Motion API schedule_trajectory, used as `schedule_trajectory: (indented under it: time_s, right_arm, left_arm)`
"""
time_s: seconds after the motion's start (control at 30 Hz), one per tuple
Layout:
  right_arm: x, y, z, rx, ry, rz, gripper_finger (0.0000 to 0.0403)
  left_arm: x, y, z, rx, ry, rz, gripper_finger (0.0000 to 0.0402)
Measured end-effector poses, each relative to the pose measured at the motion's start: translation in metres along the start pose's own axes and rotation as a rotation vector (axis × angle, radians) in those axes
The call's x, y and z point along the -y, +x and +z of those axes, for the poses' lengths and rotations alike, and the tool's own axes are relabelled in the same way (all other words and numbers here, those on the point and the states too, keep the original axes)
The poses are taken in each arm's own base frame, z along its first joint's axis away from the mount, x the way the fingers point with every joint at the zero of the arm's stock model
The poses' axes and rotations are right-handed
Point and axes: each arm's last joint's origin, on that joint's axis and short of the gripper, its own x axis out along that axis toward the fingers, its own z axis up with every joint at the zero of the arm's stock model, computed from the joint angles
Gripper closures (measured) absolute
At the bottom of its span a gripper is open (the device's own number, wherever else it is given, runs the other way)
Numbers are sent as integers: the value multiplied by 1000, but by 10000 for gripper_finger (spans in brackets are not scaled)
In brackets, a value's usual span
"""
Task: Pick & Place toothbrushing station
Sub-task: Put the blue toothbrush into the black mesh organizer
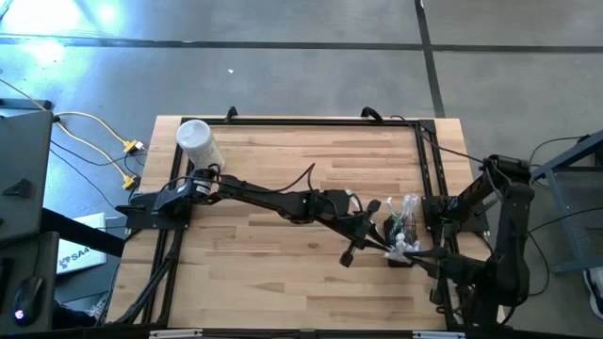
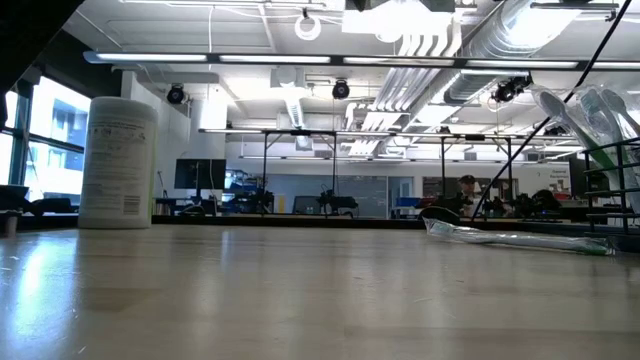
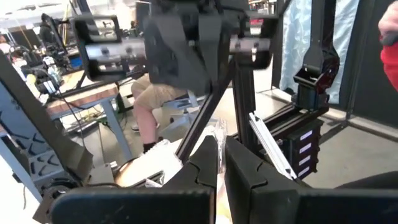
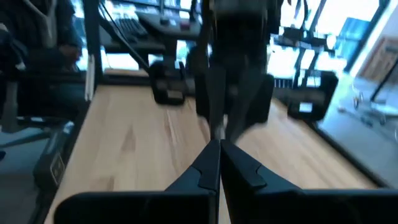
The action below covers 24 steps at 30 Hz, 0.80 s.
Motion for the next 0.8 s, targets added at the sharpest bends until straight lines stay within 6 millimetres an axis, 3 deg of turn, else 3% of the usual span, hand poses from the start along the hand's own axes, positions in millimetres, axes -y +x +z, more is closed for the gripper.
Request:
schedule_trajectory:
  time_s: [0.3, 0.47, 0.8]
  right_arm:
    - [-1, -5, 28, 141, -93, 18, 400]
    - [-2, -5, 29, 139, -115, 18, 400]
    - [-4, -5, 28, 109, -96, 23, 400]
  left_arm:
    - [1, 2, -6, -19, 37, -36, 400]
    - [0, 7, -21, -41, 55, -47, 400]
    - [-9, 30, -34, -145, 13, -78, 397]
